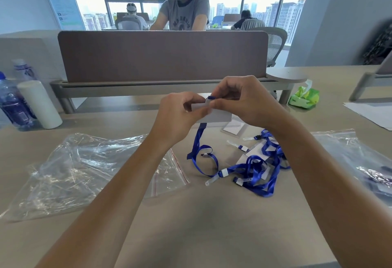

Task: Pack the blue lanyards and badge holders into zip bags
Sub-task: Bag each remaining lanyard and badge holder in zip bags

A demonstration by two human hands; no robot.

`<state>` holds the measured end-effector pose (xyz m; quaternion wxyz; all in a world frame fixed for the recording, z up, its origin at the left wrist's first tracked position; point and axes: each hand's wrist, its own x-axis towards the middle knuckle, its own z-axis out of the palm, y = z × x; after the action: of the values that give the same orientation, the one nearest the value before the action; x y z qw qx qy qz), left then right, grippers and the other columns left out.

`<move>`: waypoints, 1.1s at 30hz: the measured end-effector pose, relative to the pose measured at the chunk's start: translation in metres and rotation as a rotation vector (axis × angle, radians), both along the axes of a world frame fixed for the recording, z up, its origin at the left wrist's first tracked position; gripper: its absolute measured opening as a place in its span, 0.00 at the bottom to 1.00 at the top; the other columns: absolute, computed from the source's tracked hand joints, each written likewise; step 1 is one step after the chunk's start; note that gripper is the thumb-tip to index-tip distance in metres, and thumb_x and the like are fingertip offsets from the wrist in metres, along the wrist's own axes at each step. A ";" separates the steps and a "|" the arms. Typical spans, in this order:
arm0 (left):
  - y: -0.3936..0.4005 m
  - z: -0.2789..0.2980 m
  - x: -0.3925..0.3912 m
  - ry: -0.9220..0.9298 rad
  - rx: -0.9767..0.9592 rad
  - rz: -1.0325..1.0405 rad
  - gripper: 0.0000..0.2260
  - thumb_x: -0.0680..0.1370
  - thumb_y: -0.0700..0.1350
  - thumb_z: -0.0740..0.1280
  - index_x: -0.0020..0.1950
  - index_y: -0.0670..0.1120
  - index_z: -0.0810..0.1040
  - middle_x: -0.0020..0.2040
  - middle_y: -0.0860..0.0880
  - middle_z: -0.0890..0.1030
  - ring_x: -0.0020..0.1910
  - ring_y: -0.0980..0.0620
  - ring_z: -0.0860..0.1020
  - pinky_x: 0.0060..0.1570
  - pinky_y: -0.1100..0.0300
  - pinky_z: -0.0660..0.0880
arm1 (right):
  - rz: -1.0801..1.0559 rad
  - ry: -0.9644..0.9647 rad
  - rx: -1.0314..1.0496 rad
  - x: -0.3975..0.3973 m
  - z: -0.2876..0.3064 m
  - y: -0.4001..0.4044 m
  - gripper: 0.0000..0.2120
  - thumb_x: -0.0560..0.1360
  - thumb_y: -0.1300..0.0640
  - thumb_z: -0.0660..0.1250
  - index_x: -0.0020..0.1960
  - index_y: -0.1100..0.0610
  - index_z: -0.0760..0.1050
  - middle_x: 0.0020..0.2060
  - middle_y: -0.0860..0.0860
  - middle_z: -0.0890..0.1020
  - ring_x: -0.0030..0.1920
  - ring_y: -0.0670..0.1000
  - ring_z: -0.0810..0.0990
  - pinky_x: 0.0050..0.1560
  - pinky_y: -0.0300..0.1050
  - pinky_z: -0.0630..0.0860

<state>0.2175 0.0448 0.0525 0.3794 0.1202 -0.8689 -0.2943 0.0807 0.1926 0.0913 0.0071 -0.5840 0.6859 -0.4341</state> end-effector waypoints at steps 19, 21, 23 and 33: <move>-0.007 0.030 0.022 0.099 0.041 0.081 0.08 0.79 0.48 0.71 0.52 0.46 0.85 0.45 0.52 0.84 0.45 0.54 0.82 0.34 0.71 0.73 | -0.193 -0.527 0.226 0.028 -0.071 -0.007 0.25 0.76 0.43 0.72 0.71 0.50 0.76 0.62 0.45 0.83 0.63 0.46 0.81 0.71 0.56 0.74; -0.001 0.039 0.025 0.111 0.062 0.060 0.06 0.79 0.48 0.71 0.51 0.47 0.85 0.44 0.54 0.84 0.45 0.56 0.82 0.33 0.68 0.74 | -0.074 -0.588 0.220 0.041 -0.074 -0.015 0.26 0.74 0.40 0.71 0.69 0.47 0.76 0.62 0.45 0.83 0.64 0.48 0.80 0.70 0.57 0.74; 0.002 0.046 0.027 0.131 0.058 0.053 0.06 0.79 0.48 0.71 0.52 0.47 0.85 0.45 0.53 0.84 0.46 0.55 0.82 0.35 0.69 0.74 | 0.007 -0.601 0.208 0.052 -0.074 -0.020 0.18 0.79 0.43 0.68 0.66 0.47 0.77 0.62 0.46 0.83 0.65 0.51 0.80 0.70 0.57 0.74; -0.011 0.030 0.035 0.090 -0.195 0.226 0.08 0.80 0.45 0.69 0.55 0.41 0.82 0.52 0.47 0.83 0.47 0.54 0.76 0.35 0.76 0.68 | -0.075 -0.506 0.078 0.066 -0.060 -0.002 0.12 0.86 0.56 0.60 0.53 0.60 0.80 0.33 0.50 0.78 0.37 0.48 0.82 0.56 0.52 0.79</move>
<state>0.2529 0.0339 0.0830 0.4586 0.1666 -0.8564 -0.1689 0.1463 0.1901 0.0309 0.1848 -0.4305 0.6996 -0.5395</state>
